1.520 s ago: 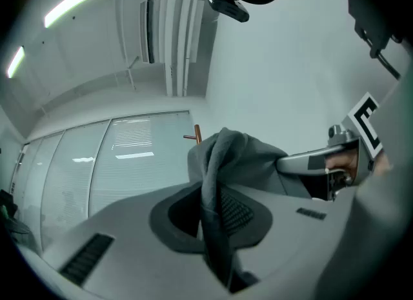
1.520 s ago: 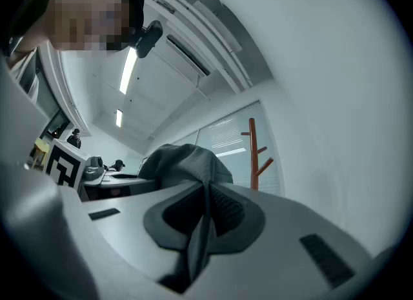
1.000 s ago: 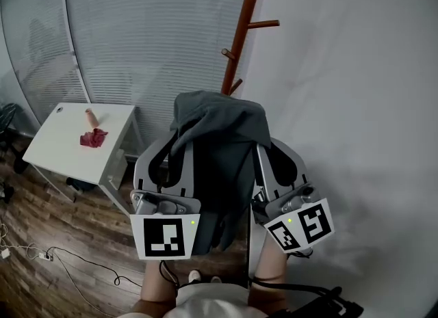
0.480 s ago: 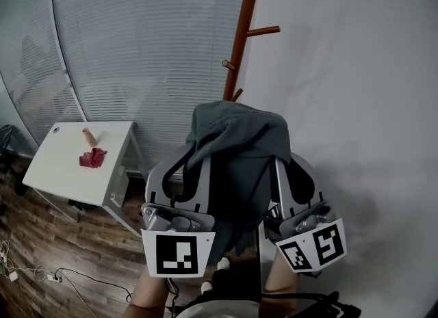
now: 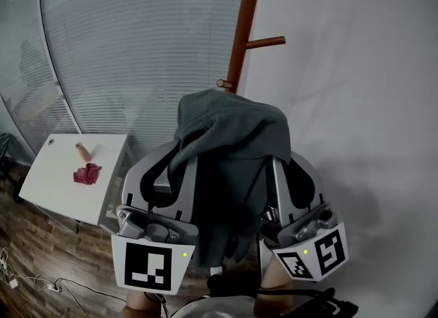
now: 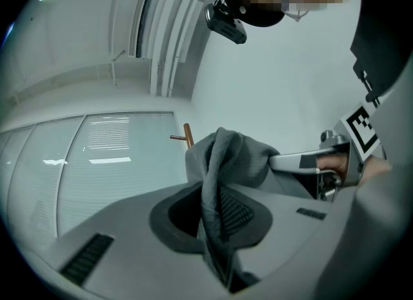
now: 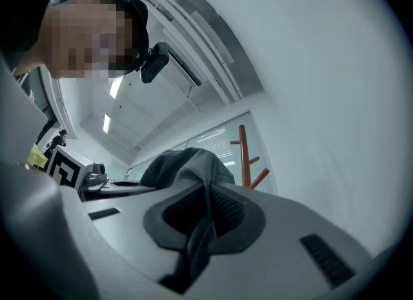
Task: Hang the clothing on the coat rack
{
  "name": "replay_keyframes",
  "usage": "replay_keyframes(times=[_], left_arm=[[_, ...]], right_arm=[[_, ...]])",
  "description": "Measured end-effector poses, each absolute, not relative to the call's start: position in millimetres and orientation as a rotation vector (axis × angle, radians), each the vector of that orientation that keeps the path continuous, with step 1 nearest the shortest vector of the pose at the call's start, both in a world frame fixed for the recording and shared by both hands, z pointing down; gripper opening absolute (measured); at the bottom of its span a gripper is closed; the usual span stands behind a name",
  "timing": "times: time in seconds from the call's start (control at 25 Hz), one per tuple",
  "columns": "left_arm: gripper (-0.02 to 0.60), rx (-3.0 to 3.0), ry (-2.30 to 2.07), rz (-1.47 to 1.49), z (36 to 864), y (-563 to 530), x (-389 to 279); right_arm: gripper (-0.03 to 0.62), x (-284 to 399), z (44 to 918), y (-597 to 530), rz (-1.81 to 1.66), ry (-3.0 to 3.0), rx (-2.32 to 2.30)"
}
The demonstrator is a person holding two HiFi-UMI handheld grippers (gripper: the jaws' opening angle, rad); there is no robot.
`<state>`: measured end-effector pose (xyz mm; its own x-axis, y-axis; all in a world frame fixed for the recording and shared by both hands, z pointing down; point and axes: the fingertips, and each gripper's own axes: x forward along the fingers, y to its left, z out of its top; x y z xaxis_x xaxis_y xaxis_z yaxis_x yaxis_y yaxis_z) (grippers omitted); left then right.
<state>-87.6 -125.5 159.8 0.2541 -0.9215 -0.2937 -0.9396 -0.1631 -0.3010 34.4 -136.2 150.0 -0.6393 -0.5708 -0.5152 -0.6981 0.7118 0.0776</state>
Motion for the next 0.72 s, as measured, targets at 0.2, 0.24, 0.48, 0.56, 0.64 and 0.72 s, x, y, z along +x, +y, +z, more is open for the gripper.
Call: replay_keyframes(times=[0.2, 0.24, 0.48, 0.56, 0.64, 0.72], left_arm=[[0.04, -2.019, 1.734, 0.044, 150, -129, -97], [0.04, -2.018, 1.74, 0.055, 152, -132, -98], [0.04, -2.004, 1.71, 0.075, 141, -142, -106], [0.04, -1.996, 1.694, 0.084, 136, -146, -107], [0.04, -1.99, 1.678, 0.077, 130, -151, -107], [0.04, -1.993, 1.665, 0.07, 124, -155, -109]], right_arm=[[0.028, 29, 146, -134, 0.421, 2.458, -0.917], [0.028, 29, 148, -136, 0.427, 2.462, -0.908], [0.028, 24, 146, -140, 0.518, 2.492, -0.873], [0.028, 22, 144, -142, 0.543, 2.493, -0.866], [0.028, 20, 141, -145, 0.556, 2.491, -0.865], [0.028, 19, 137, -149, 0.562, 2.492, -0.874]])
